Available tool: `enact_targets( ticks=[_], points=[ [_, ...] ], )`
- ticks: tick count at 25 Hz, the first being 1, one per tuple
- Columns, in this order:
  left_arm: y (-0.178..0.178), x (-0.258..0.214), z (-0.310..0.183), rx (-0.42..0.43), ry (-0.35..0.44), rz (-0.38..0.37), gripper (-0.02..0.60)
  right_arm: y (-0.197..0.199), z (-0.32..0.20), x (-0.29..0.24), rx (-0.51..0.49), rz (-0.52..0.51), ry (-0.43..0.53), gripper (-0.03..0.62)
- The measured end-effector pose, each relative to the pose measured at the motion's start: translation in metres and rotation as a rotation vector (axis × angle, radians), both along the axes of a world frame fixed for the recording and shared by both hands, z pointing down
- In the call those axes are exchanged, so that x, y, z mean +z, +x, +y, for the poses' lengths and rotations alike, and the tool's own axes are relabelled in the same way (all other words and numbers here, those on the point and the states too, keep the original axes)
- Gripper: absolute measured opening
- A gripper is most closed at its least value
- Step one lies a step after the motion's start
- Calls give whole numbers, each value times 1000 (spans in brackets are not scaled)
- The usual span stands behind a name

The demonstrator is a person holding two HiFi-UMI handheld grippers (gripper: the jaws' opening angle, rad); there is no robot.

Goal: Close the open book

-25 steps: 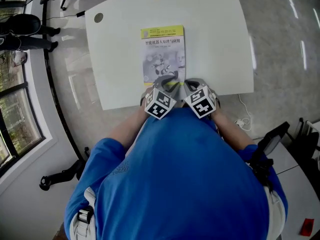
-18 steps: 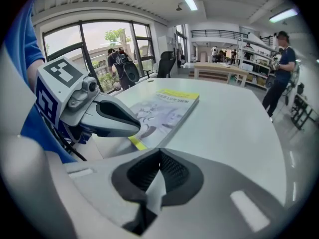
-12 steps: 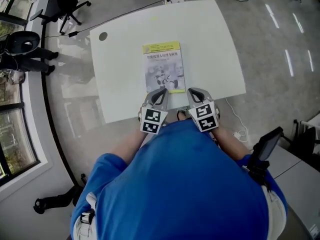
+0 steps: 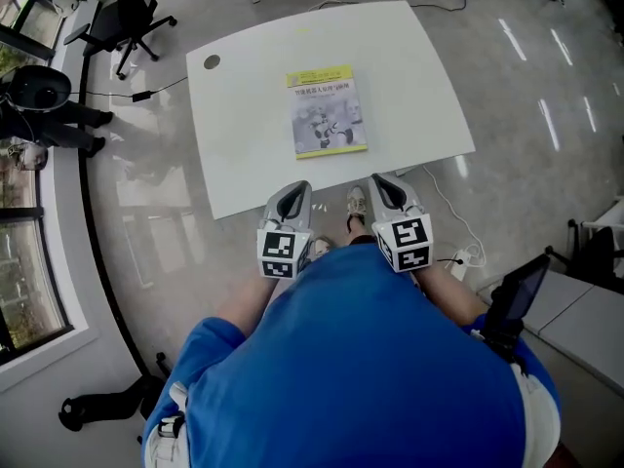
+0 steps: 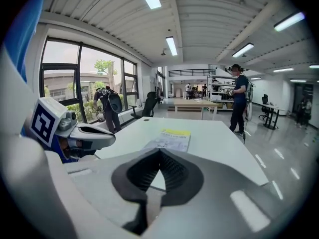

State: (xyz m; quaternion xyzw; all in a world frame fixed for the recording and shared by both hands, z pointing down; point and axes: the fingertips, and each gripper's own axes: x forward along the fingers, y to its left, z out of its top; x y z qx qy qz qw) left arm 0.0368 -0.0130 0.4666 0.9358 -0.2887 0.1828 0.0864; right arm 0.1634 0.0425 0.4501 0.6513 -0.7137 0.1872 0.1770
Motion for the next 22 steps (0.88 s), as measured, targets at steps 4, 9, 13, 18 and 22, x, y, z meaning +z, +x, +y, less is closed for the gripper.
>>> enact_targets(
  ticks=[4, 9, 13, 18, 22],
  points=[
    [-9, -7, 24, 36, 15, 1, 8, -11, 25, -12, 13, 0, 22, 3],
    [-7, -24, 39, 40, 50, 9, 6, -12, 42, -23, 22, -22, 57, 3],
    [3, -39, 38, 16, 73, 28, 7, -4, 46, -33, 28, -44, 88, 3],
    [23, -42, 45, 8, 76, 42, 7, 19, 54, -39, 40, -52, 109, 3],
    [35, -40, 52, 5, 51, 32, 8, 33, 59, -38, 55, -75, 109, 2]
  ],
)
